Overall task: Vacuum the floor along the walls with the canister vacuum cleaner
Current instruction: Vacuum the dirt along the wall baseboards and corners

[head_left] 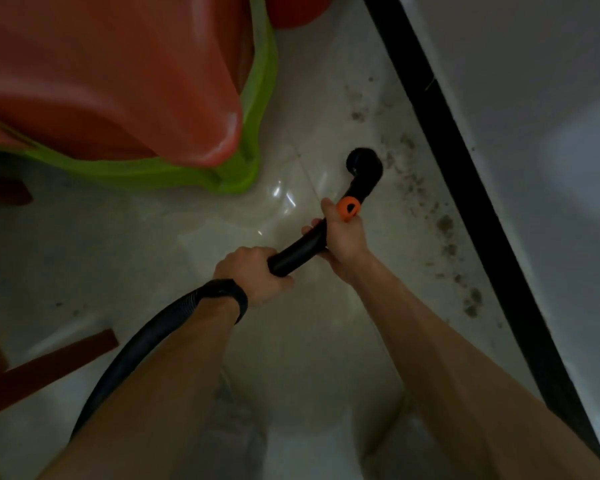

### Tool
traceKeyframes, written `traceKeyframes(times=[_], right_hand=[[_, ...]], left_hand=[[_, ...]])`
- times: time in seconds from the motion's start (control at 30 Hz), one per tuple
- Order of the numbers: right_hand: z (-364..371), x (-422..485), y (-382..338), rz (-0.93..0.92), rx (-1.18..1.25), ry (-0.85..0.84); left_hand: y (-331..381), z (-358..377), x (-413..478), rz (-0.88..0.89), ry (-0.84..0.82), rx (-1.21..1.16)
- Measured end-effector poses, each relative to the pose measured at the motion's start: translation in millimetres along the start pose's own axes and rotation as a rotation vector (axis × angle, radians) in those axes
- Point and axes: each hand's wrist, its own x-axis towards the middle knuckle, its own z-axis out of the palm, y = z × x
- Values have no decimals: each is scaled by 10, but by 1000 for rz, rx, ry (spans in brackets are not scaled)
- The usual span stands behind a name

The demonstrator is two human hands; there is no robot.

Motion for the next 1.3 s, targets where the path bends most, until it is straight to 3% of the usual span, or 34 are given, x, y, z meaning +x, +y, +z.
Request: traceKeyframes(times=[0.43, 0.73, 1.07, 1.3], right_hand=[[161, 701, -29, -170, 69, -25], [284, 847, 79, -187, 64, -47], [425, 911, -452, -197, -32, -97], [327, 988, -597, -139, 271, -152]], left_hand=[[-107, 79, 775, 122, 74, 31], [-245, 199, 885, 88, 142, -39], [39, -69, 1017, 89, 184, -125], [381, -197, 1214, 138, 187, -134]])
